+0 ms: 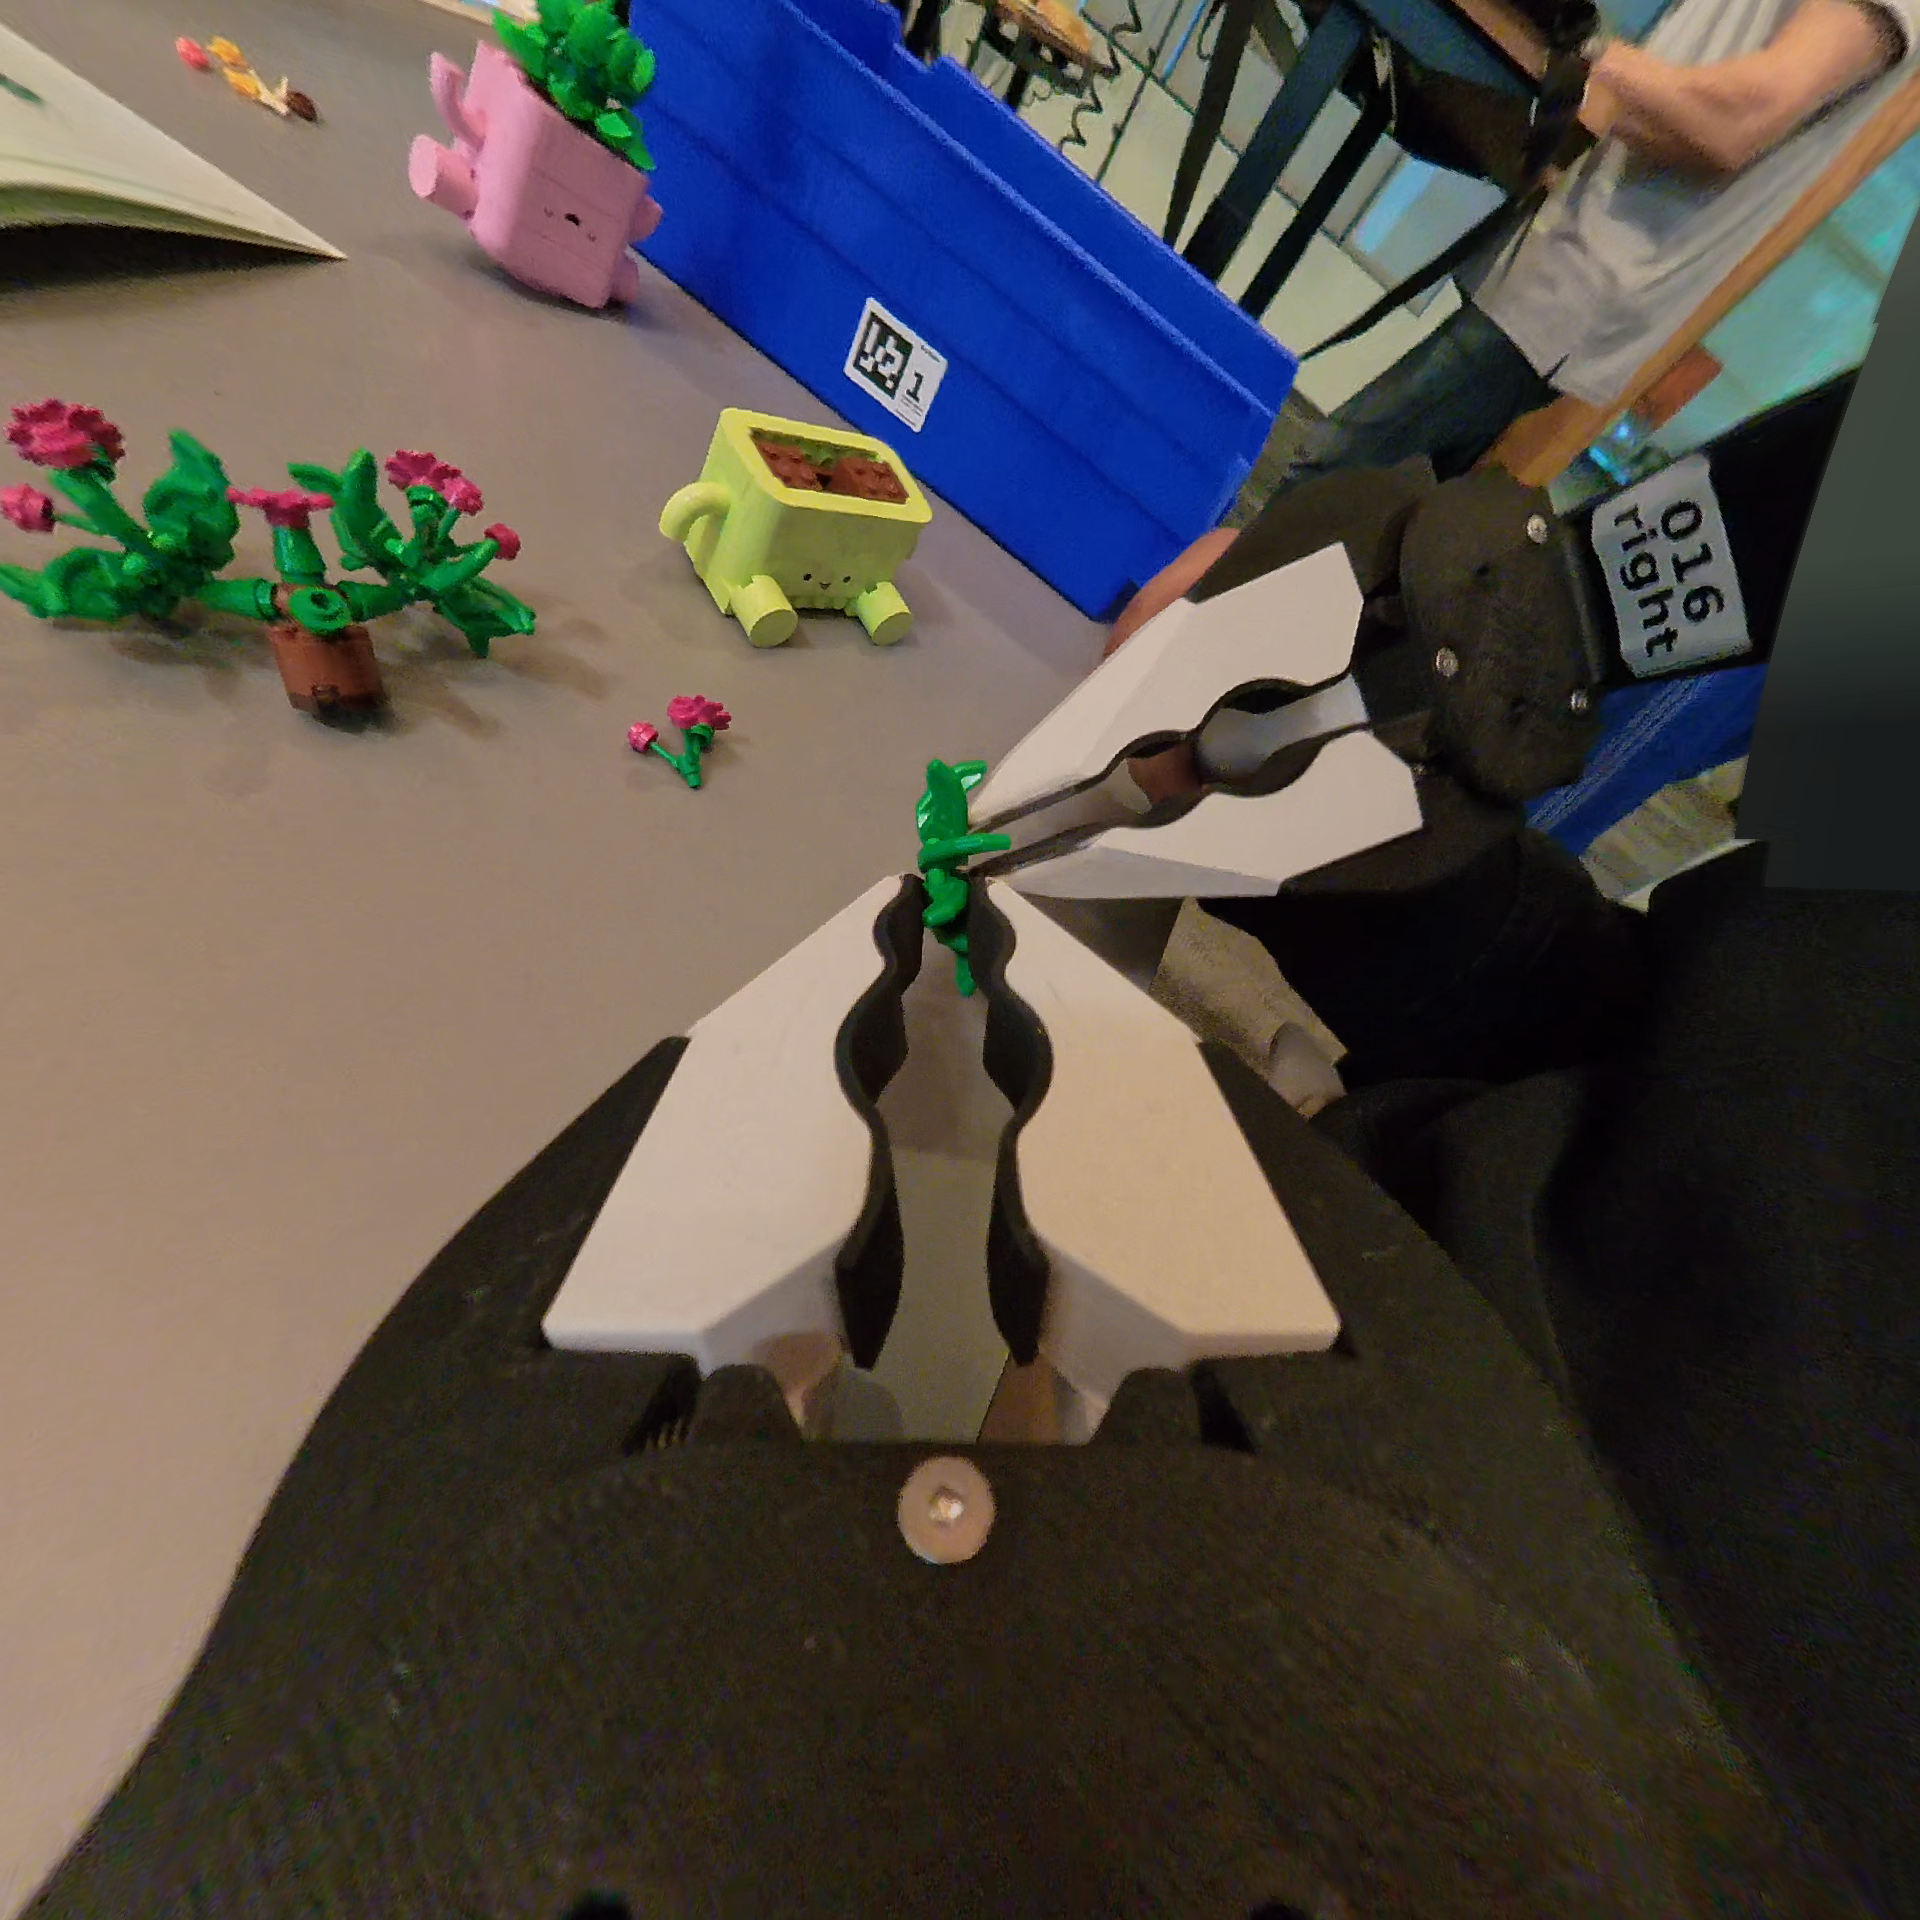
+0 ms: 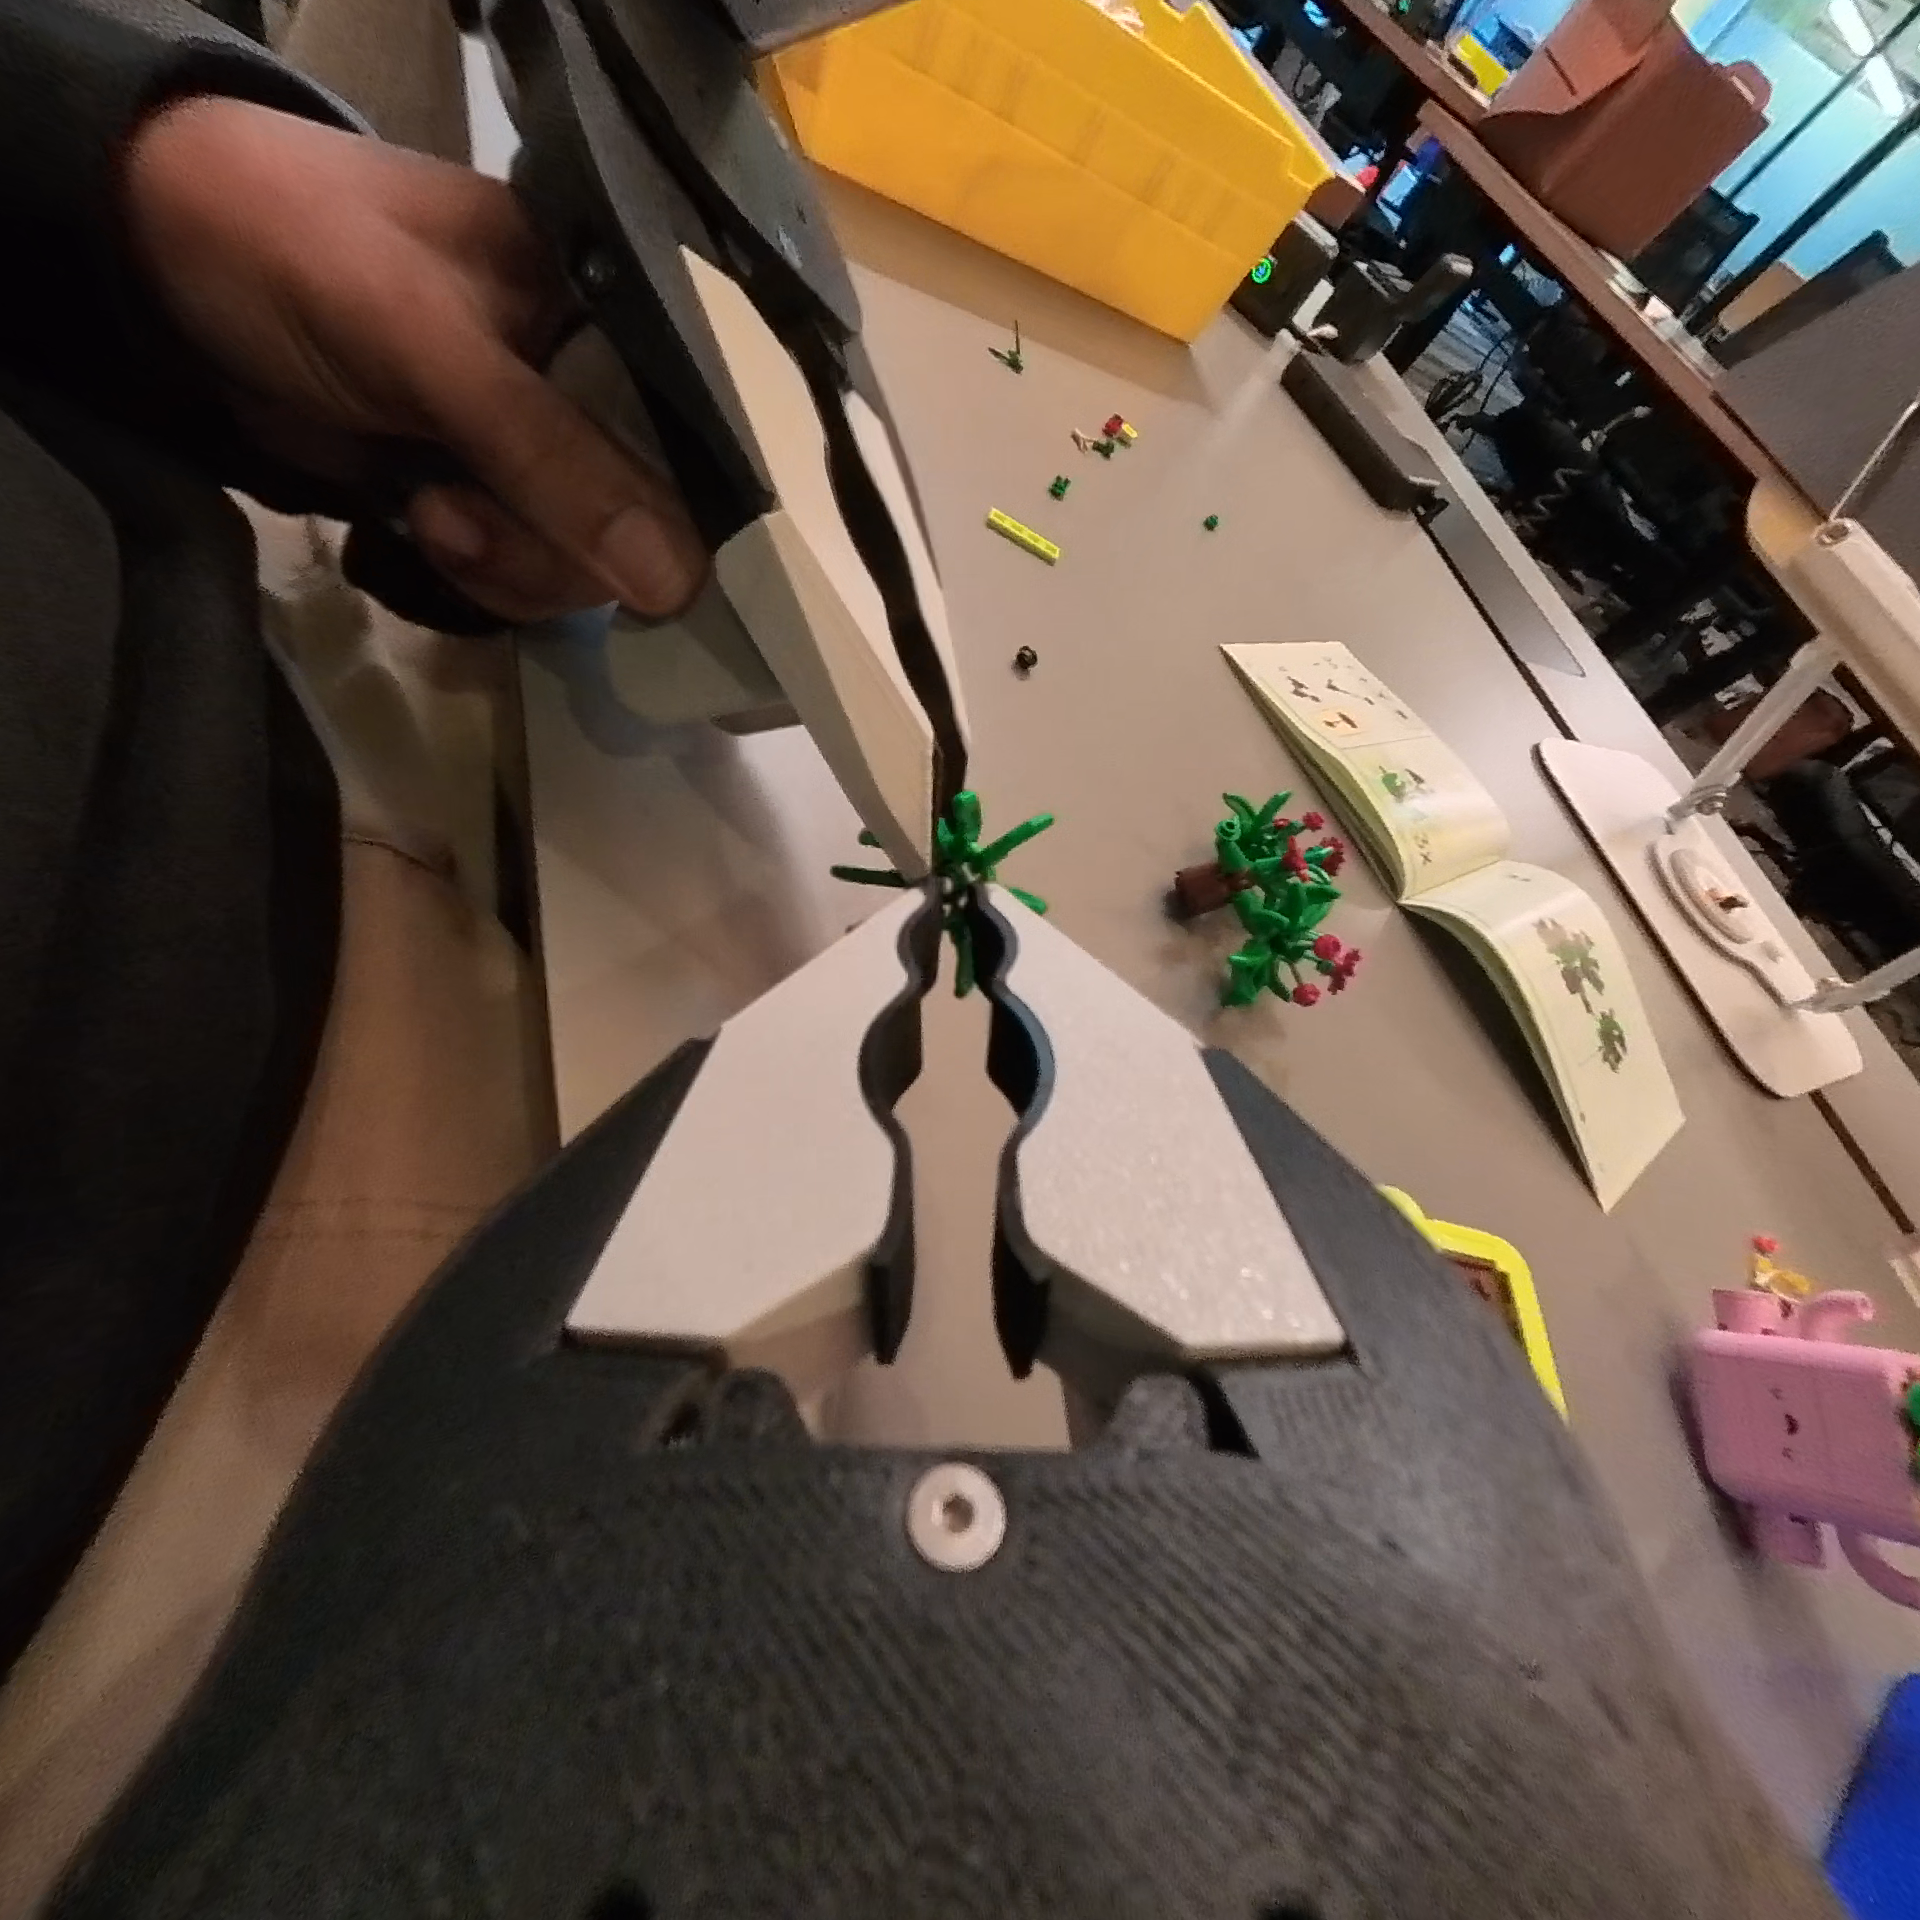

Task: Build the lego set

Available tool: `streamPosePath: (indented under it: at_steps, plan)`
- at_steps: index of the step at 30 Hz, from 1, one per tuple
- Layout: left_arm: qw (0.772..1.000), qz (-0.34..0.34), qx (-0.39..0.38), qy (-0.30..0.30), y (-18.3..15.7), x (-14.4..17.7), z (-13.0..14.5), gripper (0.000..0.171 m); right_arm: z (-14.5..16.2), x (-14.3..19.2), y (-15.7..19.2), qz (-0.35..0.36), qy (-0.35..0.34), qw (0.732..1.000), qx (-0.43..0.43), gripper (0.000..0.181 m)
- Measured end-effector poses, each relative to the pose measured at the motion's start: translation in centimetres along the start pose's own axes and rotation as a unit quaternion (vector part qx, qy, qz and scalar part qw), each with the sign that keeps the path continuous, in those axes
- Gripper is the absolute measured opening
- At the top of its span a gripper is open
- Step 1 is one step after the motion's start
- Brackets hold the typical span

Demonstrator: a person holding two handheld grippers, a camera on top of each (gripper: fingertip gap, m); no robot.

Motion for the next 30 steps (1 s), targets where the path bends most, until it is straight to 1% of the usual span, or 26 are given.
streamPosePath:
  at_steps: [2,6,11,16,20,24,27,30]
  plan:
    - [1.0,-0.002,0.008,-0.001,0.1,0.0,0.1,0.006,0.1,-0.2,0.2,0.001,0.006,1.0,0.005,0.005]
    - [1.0,-0.015,0.013,0.012,0.3,-0.3,0.3,0.006,0.1,-0.6,0.9,0.022,0.03,0.998,0.06,0.005]
    - [0.999,0.002,0.039,0.011,0.4,-0.4,0.4,0.006,0.4,-0.6,0.8,0.013,0.034,0.998,0.053,0.004]
    - [0.998,-0.016,0.044,0.036,0.5,-0.7,0.7,0.006,0.7,-0.9,1.2,0.008,0.056,0.996,0.062,0.003]
    - [0.997,0.018,0.068,0.019,0.6,-0.3,0.6,0.006,0.7,-0.6,0.9,-0.004,0.029,0.999,0.025,0.003]
    - [0.997,0.016,0.07,0.024,0.7,-0.4,0.6,0.006,0.6,-0.7,0.9,-0.005,0.042,0.999,0.022,0.003]
    - [0.996,0.028,0.086,0.006,0.9,-0.2,0.4,0.006,0.4,-0.6,0.7,-0.004,0.04,0.999,-0.002,0.003]
    - [0.996,0.012,0.084,0.001,0.9,-0.3,0.4,0.006,0.4,-0.7,0.5,0.0,0.043,0.999,-0.011,0.003]
Point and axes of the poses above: each gripper's, where its closed fingertips meet, x back along the fingers, z out of its underside, y = z × x across the jaws, the point moved 8 cm from there along x, back along the fingers, and after that the axes turned 10 degrees about z, right-handed, at the moved point
